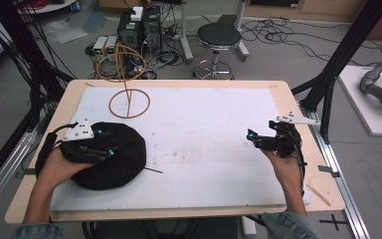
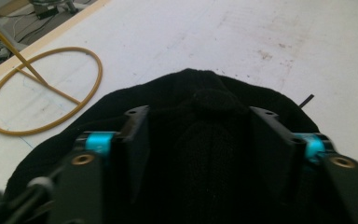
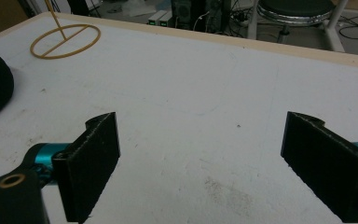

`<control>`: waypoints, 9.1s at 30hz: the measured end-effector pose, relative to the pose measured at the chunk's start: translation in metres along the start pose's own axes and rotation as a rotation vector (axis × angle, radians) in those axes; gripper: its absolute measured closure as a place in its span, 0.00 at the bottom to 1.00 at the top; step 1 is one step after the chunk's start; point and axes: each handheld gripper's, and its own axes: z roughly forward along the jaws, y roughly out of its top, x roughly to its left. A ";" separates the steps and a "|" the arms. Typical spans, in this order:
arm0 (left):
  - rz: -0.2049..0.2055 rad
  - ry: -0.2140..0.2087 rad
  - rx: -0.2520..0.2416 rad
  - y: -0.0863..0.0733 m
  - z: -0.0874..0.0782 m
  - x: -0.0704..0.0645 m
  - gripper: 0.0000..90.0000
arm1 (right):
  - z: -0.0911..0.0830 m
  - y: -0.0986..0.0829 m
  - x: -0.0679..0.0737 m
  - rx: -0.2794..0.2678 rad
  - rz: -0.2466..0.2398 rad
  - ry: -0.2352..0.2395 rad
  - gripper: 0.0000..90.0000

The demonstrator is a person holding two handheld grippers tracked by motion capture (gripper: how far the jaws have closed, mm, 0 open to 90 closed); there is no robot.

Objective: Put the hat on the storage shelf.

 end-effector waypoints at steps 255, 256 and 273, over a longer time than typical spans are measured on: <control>-0.158 0.320 -0.356 0.056 -0.026 0.027 0.23 | -0.015 0.009 0.006 -0.038 -0.020 0.013 0.13; -0.162 0.323 -0.357 0.053 -0.026 0.025 0.23 | -0.015 0.009 0.006 -0.037 -0.020 0.012 0.13; -0.188 0.328 -0.329 0.020 -0.019 0.003 0.23 | -0.013 0.008 0.004 -0.026 -0.018 0.006 0.13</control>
